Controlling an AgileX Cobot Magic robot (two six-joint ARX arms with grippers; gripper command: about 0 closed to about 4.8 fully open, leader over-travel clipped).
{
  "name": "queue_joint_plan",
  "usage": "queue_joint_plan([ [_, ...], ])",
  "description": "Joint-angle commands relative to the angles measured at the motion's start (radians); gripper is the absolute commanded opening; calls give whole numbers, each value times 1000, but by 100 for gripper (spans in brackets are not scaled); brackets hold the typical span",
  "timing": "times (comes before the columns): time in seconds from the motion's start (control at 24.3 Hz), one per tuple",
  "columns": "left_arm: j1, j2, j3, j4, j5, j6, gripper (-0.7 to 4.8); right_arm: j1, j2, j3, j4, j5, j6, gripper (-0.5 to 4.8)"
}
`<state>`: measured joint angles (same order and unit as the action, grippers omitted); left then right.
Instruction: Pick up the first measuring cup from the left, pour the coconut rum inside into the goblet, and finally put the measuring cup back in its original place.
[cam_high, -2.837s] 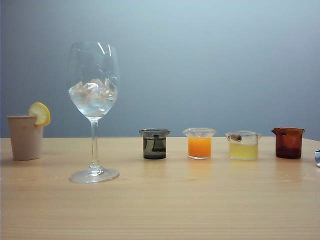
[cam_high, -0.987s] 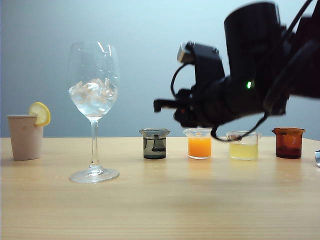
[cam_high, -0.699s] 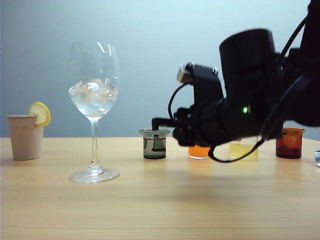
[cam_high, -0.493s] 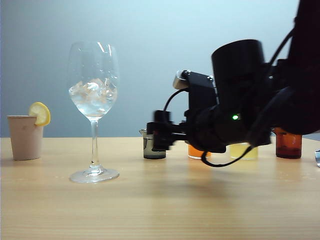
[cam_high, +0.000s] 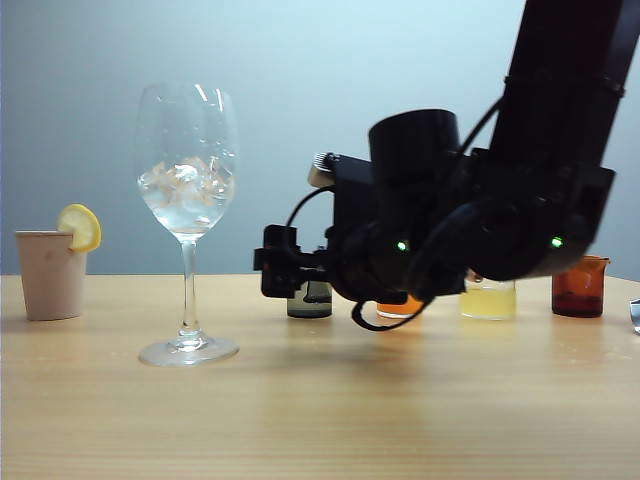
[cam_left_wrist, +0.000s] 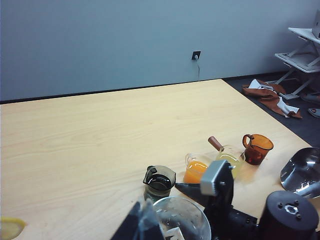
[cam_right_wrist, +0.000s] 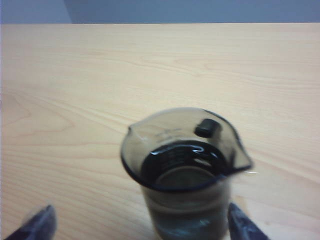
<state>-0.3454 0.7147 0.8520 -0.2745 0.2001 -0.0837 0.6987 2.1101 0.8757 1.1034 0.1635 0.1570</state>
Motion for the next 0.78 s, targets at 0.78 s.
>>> queue_joint_plan([
  [0.78, 1, -2, 6, 6, 16, -3, -5, 84, 32, 72, -139, 298, 82, 479],
])
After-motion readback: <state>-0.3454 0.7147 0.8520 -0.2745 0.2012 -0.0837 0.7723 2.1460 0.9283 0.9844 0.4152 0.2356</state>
